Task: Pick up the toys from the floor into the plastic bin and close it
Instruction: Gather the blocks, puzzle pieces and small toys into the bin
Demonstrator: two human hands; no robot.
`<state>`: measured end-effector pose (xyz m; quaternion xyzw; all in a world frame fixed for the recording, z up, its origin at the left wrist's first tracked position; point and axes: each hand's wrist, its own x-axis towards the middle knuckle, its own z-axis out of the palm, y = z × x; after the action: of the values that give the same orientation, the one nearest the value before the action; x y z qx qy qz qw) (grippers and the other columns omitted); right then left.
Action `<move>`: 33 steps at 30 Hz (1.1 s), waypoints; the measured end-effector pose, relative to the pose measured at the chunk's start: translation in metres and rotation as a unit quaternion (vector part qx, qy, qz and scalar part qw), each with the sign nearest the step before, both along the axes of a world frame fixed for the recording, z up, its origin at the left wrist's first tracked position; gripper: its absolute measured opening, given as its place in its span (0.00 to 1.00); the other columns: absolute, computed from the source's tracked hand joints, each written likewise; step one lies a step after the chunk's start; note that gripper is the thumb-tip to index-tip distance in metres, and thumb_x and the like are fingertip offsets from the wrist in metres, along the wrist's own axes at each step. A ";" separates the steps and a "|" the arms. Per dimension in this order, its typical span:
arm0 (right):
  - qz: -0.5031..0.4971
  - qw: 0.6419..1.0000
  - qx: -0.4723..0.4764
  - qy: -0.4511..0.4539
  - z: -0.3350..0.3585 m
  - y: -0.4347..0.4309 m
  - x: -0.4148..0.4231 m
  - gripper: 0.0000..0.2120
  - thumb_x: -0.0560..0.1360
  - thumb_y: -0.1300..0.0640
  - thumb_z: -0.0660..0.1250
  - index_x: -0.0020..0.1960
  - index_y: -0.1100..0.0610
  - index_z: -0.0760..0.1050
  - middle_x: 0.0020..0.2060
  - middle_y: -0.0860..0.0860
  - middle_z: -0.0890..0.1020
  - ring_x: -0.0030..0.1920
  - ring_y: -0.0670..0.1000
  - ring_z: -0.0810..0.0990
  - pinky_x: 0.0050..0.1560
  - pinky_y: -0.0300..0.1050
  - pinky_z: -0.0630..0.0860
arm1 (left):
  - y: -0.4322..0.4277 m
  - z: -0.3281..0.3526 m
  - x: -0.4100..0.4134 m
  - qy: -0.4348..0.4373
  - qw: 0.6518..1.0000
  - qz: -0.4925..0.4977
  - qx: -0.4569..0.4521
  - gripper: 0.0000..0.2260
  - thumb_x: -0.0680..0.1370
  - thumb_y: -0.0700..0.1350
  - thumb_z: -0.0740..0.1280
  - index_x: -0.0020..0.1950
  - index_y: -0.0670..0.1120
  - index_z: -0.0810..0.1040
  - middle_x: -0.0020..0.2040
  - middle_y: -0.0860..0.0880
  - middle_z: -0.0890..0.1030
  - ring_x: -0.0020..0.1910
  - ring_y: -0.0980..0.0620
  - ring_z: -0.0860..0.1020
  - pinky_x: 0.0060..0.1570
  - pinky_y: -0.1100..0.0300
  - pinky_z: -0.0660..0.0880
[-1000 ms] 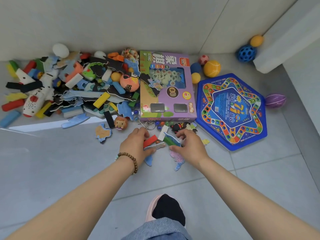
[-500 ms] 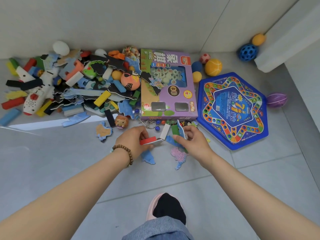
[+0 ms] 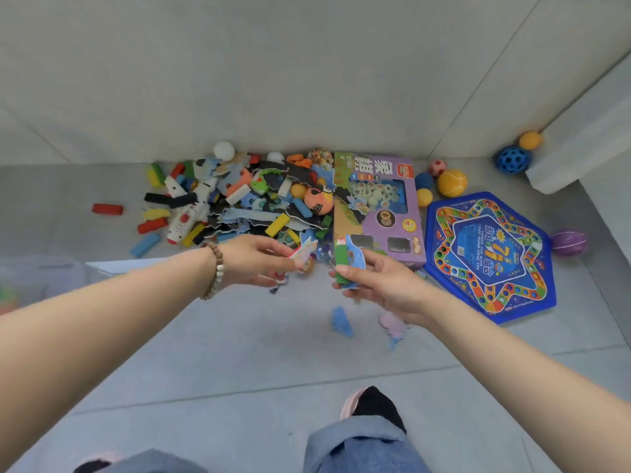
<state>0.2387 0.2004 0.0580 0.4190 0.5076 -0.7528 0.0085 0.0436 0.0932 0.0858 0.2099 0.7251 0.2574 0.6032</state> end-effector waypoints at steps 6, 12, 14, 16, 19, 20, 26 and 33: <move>0.189 0.981 0.027 0.030 0.117 -0.072 -0.101 0.13 0.75 0.61 0.68 0.59 0.60 0.74 0.48 0.55 0.80 0.44 0.51 0.81 0.48 0.39 0.81 | -0.124 0.115 -0.073 0.064 0.994 0.088 0.031 0.14 0.70 0.46 0.74 0.53 0.43 0.79 0.45 0.48 0.83 0.41 0.55 0.81 0.35 0.69 0.78; 0.301 0.951 0.027 0.065 0.177 -0.220 -0.227 0.13 0.77 0.63 0.65 0.60 0.65 0.73 0.47 0.58 0.79 0.41 0.51 0.80 0.47 0.40 0.80 | -0.295 0.178 -0.125 0.108 0.967 0.226 0.042 0.44 0.40 0.63 0.79 0.53 0.47 0.79 0.44 0.51 0.85 0.41 0.55 0.84 0.35 0.68 0.77; 0.320 0.945 -0.013 0.070 0.180 -0.271 -0.262 0.10 0.77 0.64 0.63 0.58 0.63 0.74 0.45 0.57 0.80 0.40 0.51 0.80 0.46 0.39 0.80 | -0.342 0.186 -0.137 0.108 0.954 0.276 0.035 0.39 0.46 0.59 0.81 0.54 0.47 0.78 0.42 0.50 0.85 0.40 0.56 0.84 0.35 0.68 0.78; 0.329 0.940 -0.047 0.075 0.180 -0.314 -0.290 0.09 0.78 0.64 0.62 0.57 0.61 0.73 0.47 0.57 0.80 0.42 0.50 0.80 0.49 0.40 0.79 | -0.383 0.187 -0.149 0.100 0.935 0.337 0.039 0.26 0.64 0.50 0.77 0.58 0.44 0.77 0.44 0.49 0.85 0.40 0.55 0.83 0.39 0.67 0.79; 0.328 0.942 -0.025 0.064 0.177 -0.354 -0.314 0.18 0.77 0.63 0.63 0.66 0.62 0.67 0.57 0.58 0.77 0.45 0.50 0.79 0.55 0.44 0.77 | -0.426 0.178 -0.166 0.126 0.909 0.397 0.027 0.24 0.73 0.47 0.71 0.67 0.44 0.71 0.59 0.46 0.79 0.56 0.50 0.78 0.55 0.60 0.74; 0.335 0.941 -0.003 0.053 0.173 -0.359 -0.317 0.22 0.77 0.63 0.65 0.69 0.62 0.64 0.59 0.58 0.76 0.47 0.51 0.78 0.55 0.44 0.76 | -0.435 0.175 -0.170 0.152 0.906 0.394 0.013 0.25 0.73 0.48 0.71 0.68 0.45 0.70 0.62 0.46 0.77 0.60 0.49 0.76 0.57 0.59 0.72; 0.428 0.887 0.171 0.010 0.165 -0.302 -0.286 0.19 0.72 0.58 0.71 0.62 0.55 0.73 0.59 0.52 0.78 0.54 0.49 0.78 0.50 0.40 0.76 | -0.417 0.170 -0.173 0.270 0.918 0.290 -0.005 0.22 0.74 0.49 0.70 0.66 0.44 0.72 0.63 0.45 0.76 0.58 0.49 0.75 0.58 0.57 0.71; 0.459 0.841 0.261 -0.119 0.154 -0.163 -0.181 0.32 0.69 0.48 0.73 0.70 0.51 0.67 0.67 0.49 0.72 0.66 0.48 0.71 0.65 0.43 0.70 | -0.273 0.160 -0.124 0.296 0.949 0.096 0.045 0.22 0.73 0.51 0.70 0.65 0.47 0.73 0.63 0.48 0.76 0.60 0.50 0.76 0.57 0.59 0.72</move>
<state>0.0574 0.0378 0.2124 0.2114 0.8148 -0.4466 0.3033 -0.0801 -0.1802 0.2461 0.2328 0.8757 0.2728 0.3234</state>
